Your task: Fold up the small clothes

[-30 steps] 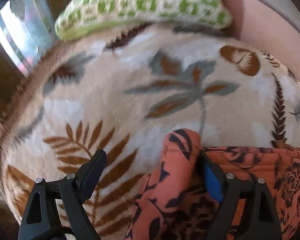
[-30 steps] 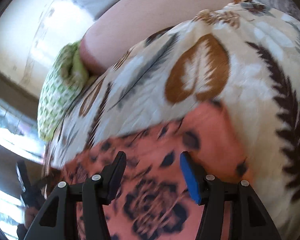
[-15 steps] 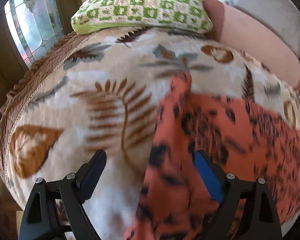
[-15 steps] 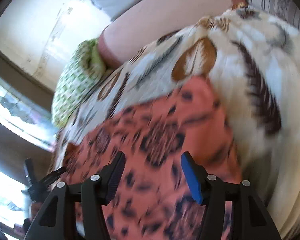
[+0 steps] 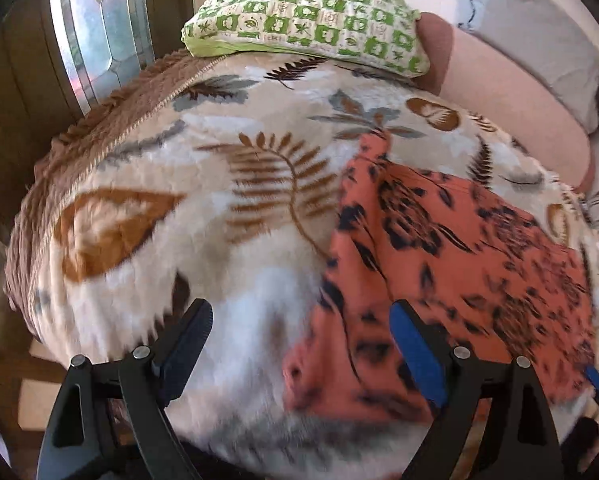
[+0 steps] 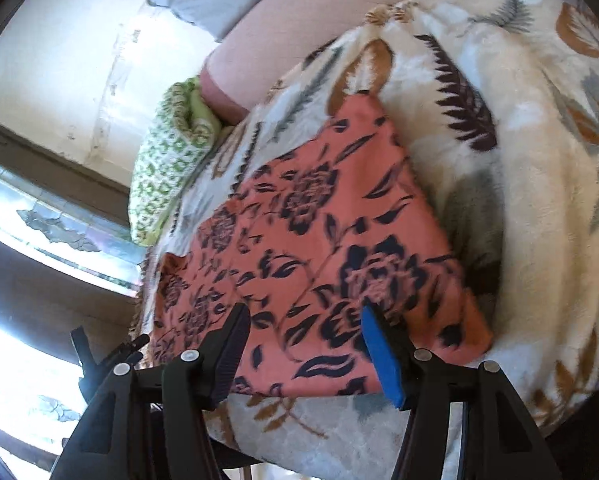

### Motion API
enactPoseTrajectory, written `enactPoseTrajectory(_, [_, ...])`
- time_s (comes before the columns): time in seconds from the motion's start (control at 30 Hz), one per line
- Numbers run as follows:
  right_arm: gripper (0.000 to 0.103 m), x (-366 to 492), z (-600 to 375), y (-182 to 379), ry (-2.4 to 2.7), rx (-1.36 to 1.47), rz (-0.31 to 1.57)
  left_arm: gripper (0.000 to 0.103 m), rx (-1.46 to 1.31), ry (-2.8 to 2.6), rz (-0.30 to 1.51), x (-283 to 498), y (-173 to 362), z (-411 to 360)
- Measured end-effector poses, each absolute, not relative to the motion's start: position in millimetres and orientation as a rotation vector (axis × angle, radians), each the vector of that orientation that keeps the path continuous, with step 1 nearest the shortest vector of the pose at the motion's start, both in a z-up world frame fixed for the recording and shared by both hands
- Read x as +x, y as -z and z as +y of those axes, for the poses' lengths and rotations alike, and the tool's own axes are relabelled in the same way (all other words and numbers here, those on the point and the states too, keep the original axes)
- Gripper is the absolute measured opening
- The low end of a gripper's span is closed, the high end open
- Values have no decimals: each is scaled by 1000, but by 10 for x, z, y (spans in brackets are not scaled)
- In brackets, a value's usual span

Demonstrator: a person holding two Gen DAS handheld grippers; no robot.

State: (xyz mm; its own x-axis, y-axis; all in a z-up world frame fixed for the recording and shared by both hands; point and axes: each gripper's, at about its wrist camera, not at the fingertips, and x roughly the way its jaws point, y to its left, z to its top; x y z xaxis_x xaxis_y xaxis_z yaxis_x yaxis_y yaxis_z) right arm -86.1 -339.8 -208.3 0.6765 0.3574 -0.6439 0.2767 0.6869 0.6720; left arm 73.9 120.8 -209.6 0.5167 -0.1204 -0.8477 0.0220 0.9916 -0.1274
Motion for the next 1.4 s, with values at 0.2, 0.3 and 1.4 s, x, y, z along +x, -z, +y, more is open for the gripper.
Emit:
enactPoseTrajectory(0.2, [62,-731,-3087,2180,-95,771,886,91,-278,178,1130,391,2234,1172])
enactPoseTrajectory(0.3, [62,-733,-3044,2277,-92,732,885,90,-344,201,1115,319,2304,1148])
enactPoseTrajectory(1.4, [63,-879,-3120,2411,-171,713,794,37,-530,263,823,508,2496,999])
